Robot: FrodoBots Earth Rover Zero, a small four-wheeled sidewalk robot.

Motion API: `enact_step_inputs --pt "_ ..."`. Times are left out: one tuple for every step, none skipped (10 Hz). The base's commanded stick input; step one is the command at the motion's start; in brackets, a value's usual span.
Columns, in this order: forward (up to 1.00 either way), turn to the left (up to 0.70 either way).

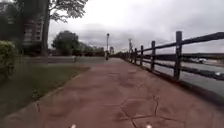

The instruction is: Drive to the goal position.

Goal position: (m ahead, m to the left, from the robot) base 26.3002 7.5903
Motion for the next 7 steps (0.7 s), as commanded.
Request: enact_step_inputs --pt "0.84 0.00" --pt "0.84 0.00" --pt "0.84 0.00" --pt "0.84 0.00" --pt "0.84 0.00" --pt "0.84 0.00" --pt "0.84 0.00"
